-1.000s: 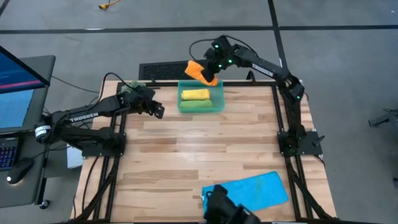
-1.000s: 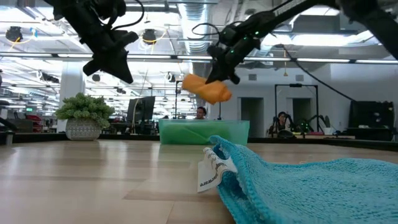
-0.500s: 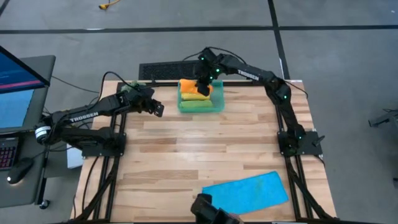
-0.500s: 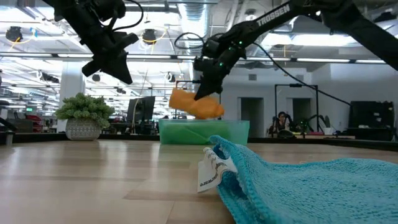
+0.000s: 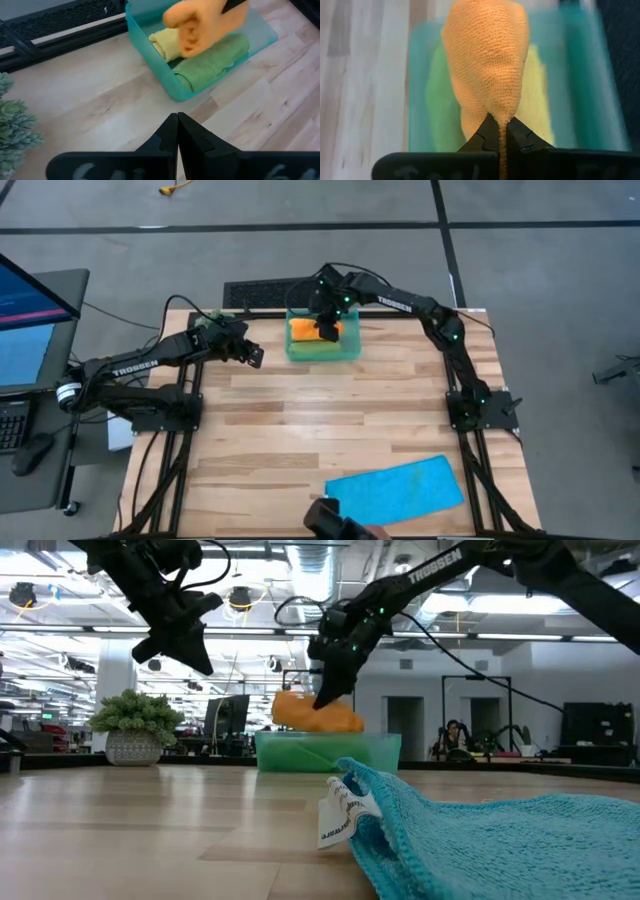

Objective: Roll microfiber towels into tight, uniform cylinder then place into a basket
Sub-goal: Put the rolled orange towel into the blue bin

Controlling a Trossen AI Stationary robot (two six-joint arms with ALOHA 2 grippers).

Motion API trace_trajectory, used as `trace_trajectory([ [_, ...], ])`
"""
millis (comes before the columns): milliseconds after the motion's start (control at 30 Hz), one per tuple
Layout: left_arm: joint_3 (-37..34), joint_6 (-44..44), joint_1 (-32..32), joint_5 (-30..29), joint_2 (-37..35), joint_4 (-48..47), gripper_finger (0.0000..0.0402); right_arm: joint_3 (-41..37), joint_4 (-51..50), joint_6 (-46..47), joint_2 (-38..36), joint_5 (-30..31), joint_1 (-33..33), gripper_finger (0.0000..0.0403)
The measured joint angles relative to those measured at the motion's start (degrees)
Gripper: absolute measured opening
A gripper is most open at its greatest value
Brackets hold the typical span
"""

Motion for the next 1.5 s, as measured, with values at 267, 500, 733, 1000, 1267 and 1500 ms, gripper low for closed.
trace_trajectory([
  [267,0.0,-0.3,0.0,0.9,0.0,0.0,0.0,-0.2,-0.7,3.1,3.0,0.1,-0.6,0.0015],
  [500,0.0,-0.3,0.0,0.9,0.0,0.2,0.0,-0.1,2.3,2.7,4.1,1.0,1.0,0.0016],
  [733,0.0,-0.4,0.0,0.9,0.0,0.2,0.0,-0.1,1.4,1.0,4.6,4.7,1.7,0.002],
  [1000,0.0,-0.4,0.0,0.9,0.0,0.2,0.0,-0.1,2.7,-0.2,4.5,4.8,2.0,0.0036],
  [1267,0.0,-0.4,0.0,0.9,0.0,0.2,0.0,-0.1,2.5,-0.7,4.5,6.4,4.1,0.0132],
  [1500,0.0,-0.4,0.0,0.8,0.0,0.2,0.0,-0.1,2.5,0.7,4.4,10.3,4.3,0.0206],
])
